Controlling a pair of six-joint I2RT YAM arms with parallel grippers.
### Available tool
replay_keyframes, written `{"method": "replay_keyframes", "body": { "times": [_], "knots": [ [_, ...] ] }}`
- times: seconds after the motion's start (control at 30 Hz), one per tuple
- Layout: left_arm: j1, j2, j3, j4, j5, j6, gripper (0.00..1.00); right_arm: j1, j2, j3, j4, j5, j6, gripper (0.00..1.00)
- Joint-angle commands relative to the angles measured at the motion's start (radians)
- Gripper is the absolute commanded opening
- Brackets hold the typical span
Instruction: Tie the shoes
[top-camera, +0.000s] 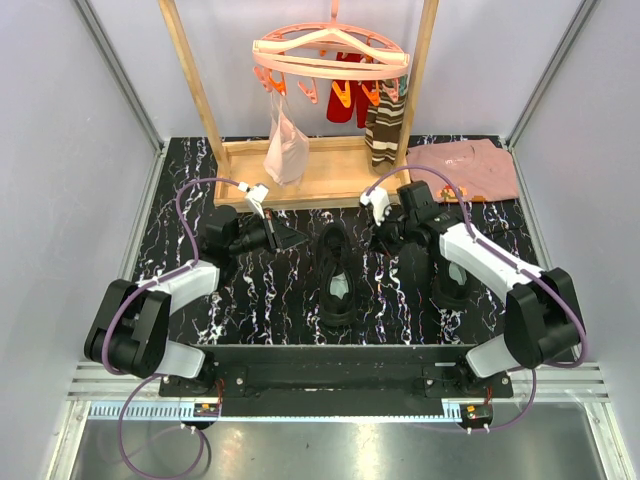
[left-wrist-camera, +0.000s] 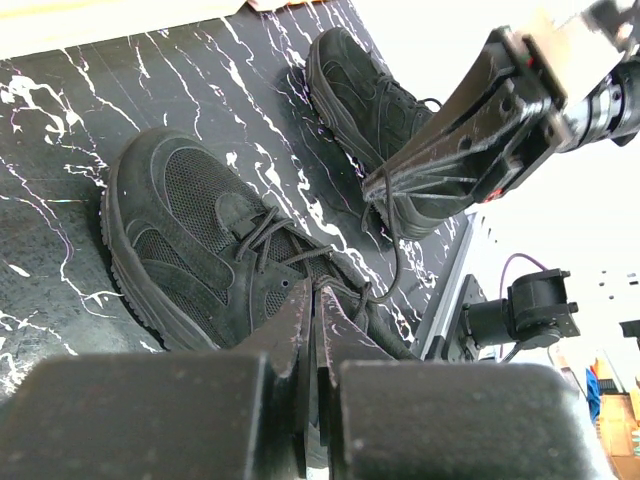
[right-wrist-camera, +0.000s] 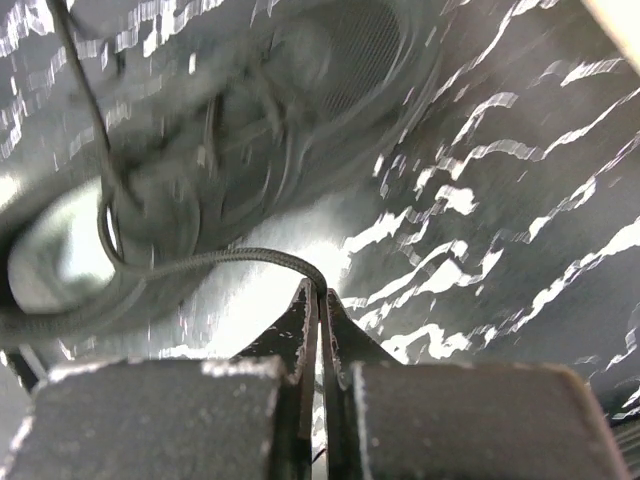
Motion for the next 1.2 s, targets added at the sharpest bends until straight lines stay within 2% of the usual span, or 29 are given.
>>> {"method": "replay_keyframes", "body": {
  "times": [0.0, 0.03, 0.1, 0.13, 0.3, 0.47, 0.6, 0.67, 0.73, 0.87, 1.0, 1.17],
  "knots": [
    [-0.001, -0.041, -0.008, 0.042, 0.020, 0.031, 0.00, -0.001, -0.073, -0.077, -0.075, -0.022, -0.132, 0.08],
    [-0.001, -0.041, -0.008, 0.042, 0.020, 0.032, 0.00, 0.001, -0.077, -0.086, -0.092, -0.023, -0.140, 0.31],
    [-0.001, -0.043, -0.010, 0.042, 0.022, 0.032, 0.00, 0.001, -0.075, -0.068, -0.158, -0.003, -0.125, 0.52],
    [-0.003, -0.041, -0.010, 0.042, 0.020, 0.034, 0.00, -0.001, -0.077, -0.048, -0.175, 0.014, -0.102, 0.55],
    [-0.011, -0.040, -0.001, 0.036, 0.022, 0.035, 0.00, -0.017, -0.152, -0.046, -0.207, 0.112, 0.143, 0.57],
    [-0.014, -0.050, 0.001, 0.006, 0.023, 0.052, 0.00, -0.030, -0.222, -0.072, -0.189, 0.203, 0.304, 0.58],
    [-0.018, -0.050, 0.001, 0.003, 0.019, 0.054, 0.00, -0.054, -0.116, 0.003, -0.273, 0.255, 0.474, 0.50],
    [-0.018, -0.053, -0.001, 0.002, 0.013, 0.055, 0.00, -0.077, -0.103, 0.021, -0.294, 0.279, 0.573, 0.51],
    [-0.018, -0.058, 0.001, -0.004, 0.011, 0.057, 0.00, -0.085, -0.100, 0.011, -0.314, 0.307, 0.711, 0.57],
    [-0.024, -0.063, -0.007, -0.009, 0.002, 0.060, 0.00, -0.085, -0.069, -0.055, -0.287, 0.370, 0.918, 0.53],
    [-0.026, -0.067, -0.017, -0.021, 0.005, 0.065, 0.00, -0.083, 0.021, -0.066, -0.284, 0.424, 1.027, 0.52],
    [-0.032, -0.069, -0.027, -0.020, -0.003, 0.069, 0.00, -0.085, 0.133, -0.054, -0.282, 0.396, 1.102, 0.50]
  ]
}}
